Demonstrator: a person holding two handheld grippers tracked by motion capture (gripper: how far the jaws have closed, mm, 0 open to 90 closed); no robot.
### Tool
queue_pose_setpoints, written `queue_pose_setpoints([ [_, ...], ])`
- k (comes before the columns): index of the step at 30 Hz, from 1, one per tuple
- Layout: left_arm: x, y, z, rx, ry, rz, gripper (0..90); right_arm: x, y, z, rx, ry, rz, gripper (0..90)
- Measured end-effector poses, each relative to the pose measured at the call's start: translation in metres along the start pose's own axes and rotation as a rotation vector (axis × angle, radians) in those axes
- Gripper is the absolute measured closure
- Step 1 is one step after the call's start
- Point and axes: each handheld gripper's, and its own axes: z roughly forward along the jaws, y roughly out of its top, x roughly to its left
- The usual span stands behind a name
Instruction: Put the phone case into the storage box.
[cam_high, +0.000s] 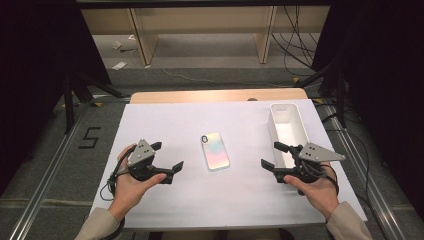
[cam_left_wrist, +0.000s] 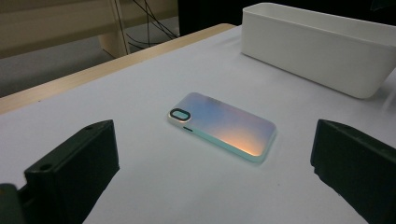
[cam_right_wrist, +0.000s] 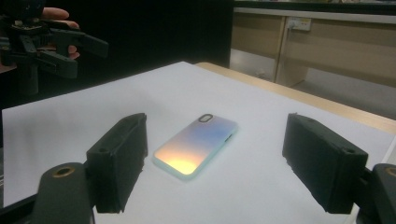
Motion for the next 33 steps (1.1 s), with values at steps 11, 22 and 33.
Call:
queue_pose_setpoints([
  [11, 0.0, 0.0, 0.0, -0.001, 0.002, 0.0, 0.4, 0.0, 0.0, 0.0, 0.002, -0.007, 0.0, 23.6],
  [22, 0.002, 0.0, -0.001, -0.005, 0.005, -0.01, 0.8, 0.003, 0.002, 0.003, 0.013, -0.016, -0.014, 37.9],
  [33, 0.002, 0.0, -0.001, -0.006, 0.009, -0.011, 1.4, 0.011, 0.009, 0.01, 0.032, -0.024, -0.042, 85.7],
])
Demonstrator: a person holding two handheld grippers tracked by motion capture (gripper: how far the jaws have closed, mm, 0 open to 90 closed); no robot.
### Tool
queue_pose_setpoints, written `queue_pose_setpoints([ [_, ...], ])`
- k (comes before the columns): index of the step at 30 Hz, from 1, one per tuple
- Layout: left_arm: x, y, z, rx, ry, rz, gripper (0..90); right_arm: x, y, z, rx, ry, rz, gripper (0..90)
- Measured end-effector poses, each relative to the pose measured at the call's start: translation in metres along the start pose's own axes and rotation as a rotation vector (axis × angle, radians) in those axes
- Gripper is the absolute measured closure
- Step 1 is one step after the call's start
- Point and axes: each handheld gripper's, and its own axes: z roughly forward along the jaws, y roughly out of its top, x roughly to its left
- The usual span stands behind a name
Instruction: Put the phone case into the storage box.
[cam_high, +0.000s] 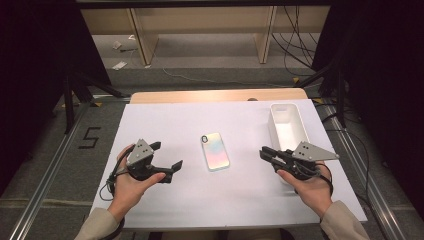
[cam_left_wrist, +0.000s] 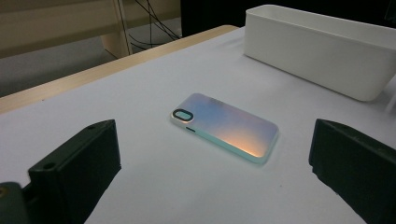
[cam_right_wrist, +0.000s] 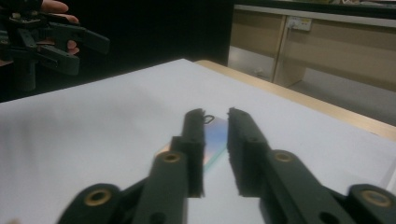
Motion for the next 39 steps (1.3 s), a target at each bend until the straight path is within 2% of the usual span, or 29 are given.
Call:
queue_pose_setpoints([
  [2, 0.0, 0.0, 0.0, 0.0, 0.001, -0.004, 1.5, 0.002, 0.002, 0.003, 0.007, -0.001, -0.003, 90.0],
  [7, 0.0, 0.0, 0.0, 0.0, 0.003, 0.0, 1.6, 0.01, 0.004, 0.015, 0.053, 0.004, -0.016, 90.0],
  [8, 0.0, 0.0, 0.0, 0.001, 0.003, 0.002, 1.8, 0.016, 0.005, 0.023, 0.077, 0.017, -0.029, 90.0],
  [11, 0.0, 0.0, 0.0, 0.003, 0.003, 0.002, 1.8, 0.024, 0.006, 0.034, 0.101, 0.032, -0.032, 90.0],
  [16, 0.0, 0.0, 0.0, 0.003, 0.002, 0.003, 2.0, 0.032, 0.009, 0.051, 0.117, 0.05, -0.043, 90.0],
  [31, -0.001, -0.001, 0.002, 0.006, 0.0, -0.004, 3.0, 0.03, 0.004, 0.069, 0.183, 0.005, -0.01, 90.0],
  [39, -0.001, -0.001, 0.002, 0.01, -0.002, -0.003, 3.5, 0.029, -0.004, 0.085, 0.255, -0.028, 0.018, 90.0],
])
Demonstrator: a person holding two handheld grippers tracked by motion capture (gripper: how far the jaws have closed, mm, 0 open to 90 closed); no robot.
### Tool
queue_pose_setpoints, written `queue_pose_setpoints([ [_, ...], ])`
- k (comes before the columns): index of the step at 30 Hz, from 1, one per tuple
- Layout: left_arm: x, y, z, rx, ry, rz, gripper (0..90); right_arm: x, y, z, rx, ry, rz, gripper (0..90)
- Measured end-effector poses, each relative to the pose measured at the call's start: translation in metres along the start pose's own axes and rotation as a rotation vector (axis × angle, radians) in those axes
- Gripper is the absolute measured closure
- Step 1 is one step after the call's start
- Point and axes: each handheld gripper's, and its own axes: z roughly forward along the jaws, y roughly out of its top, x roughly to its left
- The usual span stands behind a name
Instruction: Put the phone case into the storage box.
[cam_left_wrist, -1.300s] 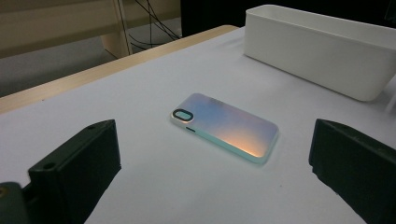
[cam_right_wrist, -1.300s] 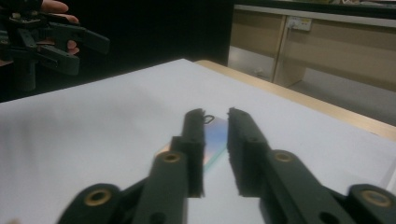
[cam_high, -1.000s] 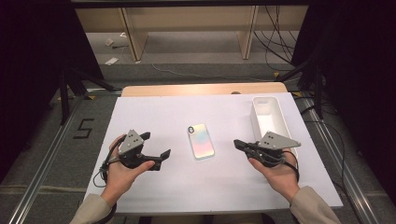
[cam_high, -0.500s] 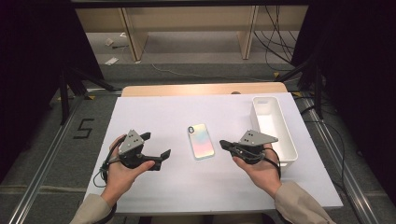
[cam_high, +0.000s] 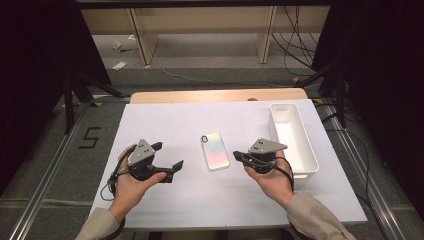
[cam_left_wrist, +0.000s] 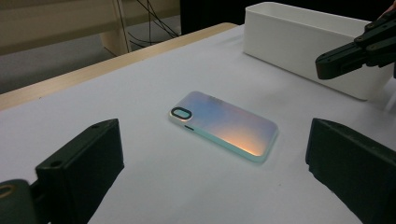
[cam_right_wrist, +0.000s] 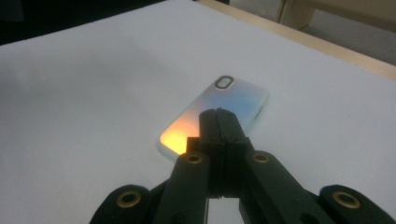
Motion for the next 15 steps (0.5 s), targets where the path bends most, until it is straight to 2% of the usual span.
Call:
queue_pose_setpoints([
  [1, 0.0, 0.0, 0.0, 0.001, 0.0, 0.0, 3.5, 0.0, 0.0, 0.0, 0.0, 0.0, 0.0, 90.0],
  [9, 0.0, -0.001, 0.001, 0.002, -0.003, -0.004, 4.0, -0.001, -0.011, 0.039, 0.148, -0.065, 0.055, 90.0],
  [15, 0.001, -0.001, 0.001, 0.003, -0.005, -0.007, 4.1, -0.007, -0.016, 0.056, 0.203, -0.11, 0.086, 90.0],
])
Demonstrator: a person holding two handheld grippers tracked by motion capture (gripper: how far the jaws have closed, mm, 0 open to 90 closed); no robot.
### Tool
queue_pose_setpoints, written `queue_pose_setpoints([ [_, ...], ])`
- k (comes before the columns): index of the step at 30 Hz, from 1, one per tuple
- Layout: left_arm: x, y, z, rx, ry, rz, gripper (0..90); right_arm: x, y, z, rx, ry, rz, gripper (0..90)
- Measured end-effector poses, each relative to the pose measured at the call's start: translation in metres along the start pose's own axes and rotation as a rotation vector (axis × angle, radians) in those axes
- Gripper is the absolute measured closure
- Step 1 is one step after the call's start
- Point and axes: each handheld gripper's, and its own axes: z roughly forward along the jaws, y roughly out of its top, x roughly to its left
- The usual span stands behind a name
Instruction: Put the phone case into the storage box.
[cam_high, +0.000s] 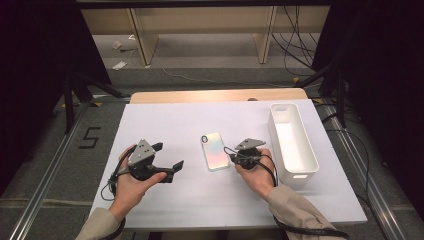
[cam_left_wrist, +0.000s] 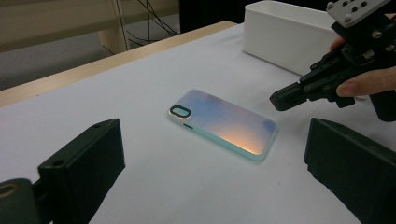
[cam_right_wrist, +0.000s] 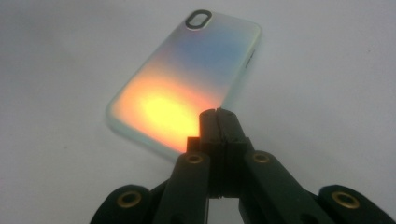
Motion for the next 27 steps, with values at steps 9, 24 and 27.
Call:
queue_pose_setpoints([
  [9, 0.001, -0.001, 0.001, 0.008, 0.001, 0.0, 4.4, -0.005, -0.003, 0.01, 0.043, -0.003, 0.04, 90.0],
  [24, 0.006, -0.005, 0.003, 0.035, 0.013, -0.016, 5.2, 0.015, -0.002, 0.022, 0.054, 0.092, 0.06, 90.0],
  [27, 0.007, -0.005, 0.003, 0.037, 0.015, -0.018, 5.3, 0.026, 0.001, 0.026, 0.05, 0.117, 0.052, 90.0],
])
